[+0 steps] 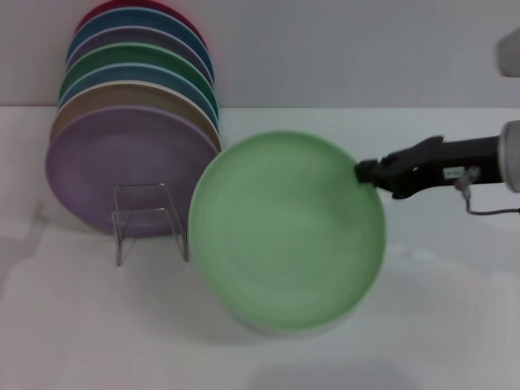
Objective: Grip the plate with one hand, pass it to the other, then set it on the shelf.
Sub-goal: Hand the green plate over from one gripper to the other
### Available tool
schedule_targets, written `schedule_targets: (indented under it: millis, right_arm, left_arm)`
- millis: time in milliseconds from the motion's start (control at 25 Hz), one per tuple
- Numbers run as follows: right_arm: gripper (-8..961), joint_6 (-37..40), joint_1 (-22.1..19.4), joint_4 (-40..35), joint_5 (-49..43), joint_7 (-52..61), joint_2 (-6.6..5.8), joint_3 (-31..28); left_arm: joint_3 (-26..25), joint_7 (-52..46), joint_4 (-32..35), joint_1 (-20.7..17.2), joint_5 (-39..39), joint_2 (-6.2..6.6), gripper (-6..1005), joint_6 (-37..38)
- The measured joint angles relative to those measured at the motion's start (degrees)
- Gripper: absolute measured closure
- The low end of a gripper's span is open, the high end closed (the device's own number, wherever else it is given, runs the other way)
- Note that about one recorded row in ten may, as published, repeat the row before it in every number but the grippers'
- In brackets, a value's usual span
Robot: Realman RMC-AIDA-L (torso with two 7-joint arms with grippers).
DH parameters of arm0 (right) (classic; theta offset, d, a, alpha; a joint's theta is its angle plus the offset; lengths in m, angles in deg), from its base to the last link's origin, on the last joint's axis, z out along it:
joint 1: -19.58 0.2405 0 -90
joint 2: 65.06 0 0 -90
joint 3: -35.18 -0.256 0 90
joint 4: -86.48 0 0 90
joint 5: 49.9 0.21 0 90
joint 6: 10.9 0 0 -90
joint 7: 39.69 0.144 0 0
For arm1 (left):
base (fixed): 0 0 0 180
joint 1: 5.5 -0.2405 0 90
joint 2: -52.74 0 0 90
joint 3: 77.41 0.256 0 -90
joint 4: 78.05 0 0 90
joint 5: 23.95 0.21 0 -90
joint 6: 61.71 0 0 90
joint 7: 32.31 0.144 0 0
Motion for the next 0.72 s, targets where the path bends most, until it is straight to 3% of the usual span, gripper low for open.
schedule_targets:
  millis: [40, 120, 240, 360, 440, 480, 720]
  right_arm:
    - [928, 2.6, -2.9, 1.1, 3.0, -4.2, 0.05, -0.5]
    - [925, 4.7, -4.5, 1.2, 4.7, -6.8, 0.05, -0.8]
    - [922, 8.7, -7.5, -0.5, 9.8, -13.8, 0.08, -2.5]
    - [918, 9.7, -8.2, -1.6, 12.2, -17.0, 0.13, -3.4]
    - [916, 11.1, -8.8, -3.3, 15.2, -21.6, 0.16, -4.3]
    - [915, 11.1, -8.8, -3.3, 15.2, -21.6, 0.16, -4.3]
    - [908, 12.7, -8.3, -7.6, 20.6, -30.1, 0.16, -4.9]
  left_arm:
    - [0.6, -0.4, -0.5, -0.1, 0.1, 0.10, 156, 0.3]
    - [3.0, -1.5, -2.5, -0.4, 0.2, 0.65, 157, 0.4]
    - [8.3, -4.2, -8.1, -1.3, 1.3, 2.68, 157, -1.8]
    - [13.8, -10.1, -18.9, -3.3, 2.9, 7.00, 158, -9.8]
    - [17.8, -11.7, -29.7, -5.0, 2.9, 11.13, 158, -20.9]
    - [18.8, -11.4, -34.6, -5.8, 2.9, 12.61, 158, -27.1]
    - [20.2, -8.7, -64.8, -10.4, 3.0, 19.16, 159, -62.2]
